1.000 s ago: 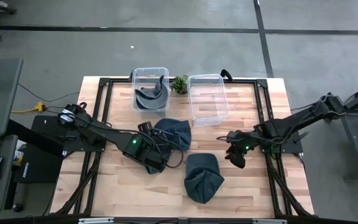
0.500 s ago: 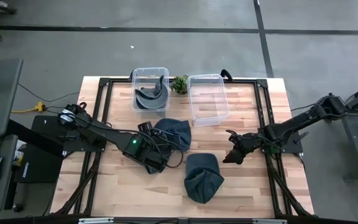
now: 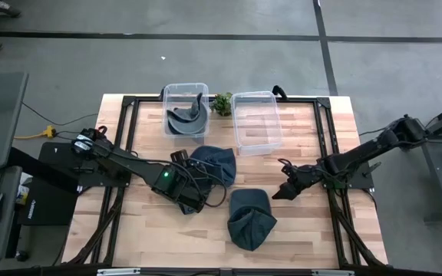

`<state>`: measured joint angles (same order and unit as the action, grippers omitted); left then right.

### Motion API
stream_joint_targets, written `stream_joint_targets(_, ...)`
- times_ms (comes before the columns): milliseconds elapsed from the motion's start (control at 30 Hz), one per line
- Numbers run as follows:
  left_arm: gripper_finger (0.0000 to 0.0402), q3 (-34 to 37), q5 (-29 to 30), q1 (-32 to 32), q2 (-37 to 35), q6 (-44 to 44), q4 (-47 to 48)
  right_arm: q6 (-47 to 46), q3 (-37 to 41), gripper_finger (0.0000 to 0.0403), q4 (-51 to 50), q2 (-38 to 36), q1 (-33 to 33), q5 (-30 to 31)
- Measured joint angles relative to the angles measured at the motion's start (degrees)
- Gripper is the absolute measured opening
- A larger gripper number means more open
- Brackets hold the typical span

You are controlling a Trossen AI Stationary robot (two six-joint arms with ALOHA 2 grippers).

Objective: Pick & Place hat
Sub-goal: Put the bottom blue cap into the right transparent bin

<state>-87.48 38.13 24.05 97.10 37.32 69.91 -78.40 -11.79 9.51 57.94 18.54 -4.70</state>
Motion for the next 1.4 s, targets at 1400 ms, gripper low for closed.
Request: stream_joint_targets(1400, 0.0200, 0.00, -1.29, 0.00, -0.04, 0.48, -0.68, 9.45, -8.87, 0.0144, 14.31, 24.16, -0.17, -6.63)
